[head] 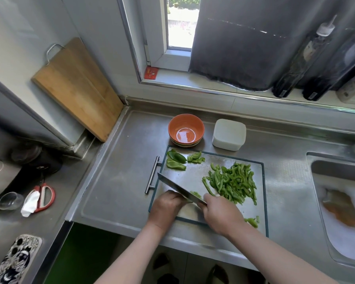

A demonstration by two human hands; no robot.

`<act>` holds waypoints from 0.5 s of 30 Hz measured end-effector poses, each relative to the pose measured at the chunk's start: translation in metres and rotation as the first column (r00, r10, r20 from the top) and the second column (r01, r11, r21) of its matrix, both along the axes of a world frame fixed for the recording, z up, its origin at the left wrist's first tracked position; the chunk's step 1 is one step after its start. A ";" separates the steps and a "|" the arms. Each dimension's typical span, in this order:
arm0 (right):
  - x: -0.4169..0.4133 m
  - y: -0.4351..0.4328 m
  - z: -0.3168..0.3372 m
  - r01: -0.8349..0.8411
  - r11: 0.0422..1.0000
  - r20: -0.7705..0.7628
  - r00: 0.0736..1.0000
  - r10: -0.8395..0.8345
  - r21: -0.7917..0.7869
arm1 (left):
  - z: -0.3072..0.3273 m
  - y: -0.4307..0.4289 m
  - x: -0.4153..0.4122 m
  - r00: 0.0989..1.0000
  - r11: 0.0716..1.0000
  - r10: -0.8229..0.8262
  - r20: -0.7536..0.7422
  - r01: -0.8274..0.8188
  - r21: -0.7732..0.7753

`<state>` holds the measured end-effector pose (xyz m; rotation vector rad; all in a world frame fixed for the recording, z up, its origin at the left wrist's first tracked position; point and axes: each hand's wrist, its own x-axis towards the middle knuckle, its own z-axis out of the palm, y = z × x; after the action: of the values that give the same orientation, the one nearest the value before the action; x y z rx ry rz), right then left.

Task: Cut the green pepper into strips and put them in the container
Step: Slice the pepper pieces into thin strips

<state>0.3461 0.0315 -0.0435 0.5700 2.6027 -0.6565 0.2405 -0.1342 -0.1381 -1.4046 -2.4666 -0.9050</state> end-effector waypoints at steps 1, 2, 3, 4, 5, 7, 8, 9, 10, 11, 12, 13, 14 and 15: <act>0.004 -0.002 0.001 -0.025 0.999 -0.010 1.000 0.025 0.025 | 0.000 0.001 0.000 1.000 1.000 0.011 -0.005 -0.011 0.004; 0.006 -0.003 0.000 -0.040 0.998 -0.019 0.999 0.041 0.044 | -0.001 0.001 0.000 1.000 1.000 0.016 -0.011 -0.016 0.010; 0.008 -0.003 0.001 -0.047 0.997 -0.023 0.999 0.049 0.055 | -0.003 0.001 -0.001 1.000 1.000 0.014 -0.025 -0.013 0.014; 0.009 -0.002 0.000 -0.049 0.997 -0.022 0.998 0.051 0.059 | -0.002 0.001 -0.001 1.000 1.000 0.015 -0.020 -0.015 0.023; 0.010 -0.001 0.001 -0.050 0.997 -0.018 0.999 0.051 0.062 | -0.002 0.001 0.000 1.000 0.999 0.027 -0.008 -0.027 0.038; 0.011 0.000 0.000 -0.052 0.997 -0.006 0.999 0.053 0.065 | -0.005 0.000 -0.001 0.999 0.998 0.035 -0.004 -0.034 0.043; 0.012 0.001 0.000 -0.052 0.997 0.002 0.999 0.052 0.065 | -0.005 0.000 -0.001 0.999 0.999 0.036 -0.006 -0.036 0.039; 0.012 0.001 -0.001 -0.051 0.997 0.014 0.999 0.050 0.066 | -0.005 -0.001 0.000 0.999 0.999 0.039 -0.002 -0.039 0.026; 0.012 0.001 -0.003 -0.044 0.997 0.026 0.999 0.043 0.063 | -0.007 -0.001 0.000 0.999 0.999 0.044 -0.002 -0.044 0.022; 0.011 0.000 -0.005 -0.033 0.998 0.041 0.999 0.030 0.056 | -0.007 -0.001 0.000 0.999 0.999 0.048 0.007 -0.048 0.014; 0.009 -0.002 -0.007 -0.018 0.999 0.057 0.998 0.016 0.045 | -0.008 -0.001 0.000 0.998 0.998 0.059 0.007 -0.059 0.011; 0.006 -0.003 -0.009 -0.004 0.999 0.073 0.997 0.001 0.034 | -0.009 -0.001 0.000 0.997 0.998 0.070 0.018 -0.070 0.007; 0.002 -0.004 -0.010 0.005 1.000 0.086 0.996 -0.007 0.028 | -0.010 -0.001 0.001 0.996 0.996 0.083 0.023 -0.083 0.010; -0.003 -0.005 -0.013 0.010 1.000 0.098 0.995 -0.013 0.025 | -0.010 -0.001 0.002 0.995 0.996 0.091 0.036 -0.091 0.011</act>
<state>0.3434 0.0261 -0.0560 0.6098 2.5213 -0.5857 0.2429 -0.1354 -0.1484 -1.2714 -2.5231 -0.9330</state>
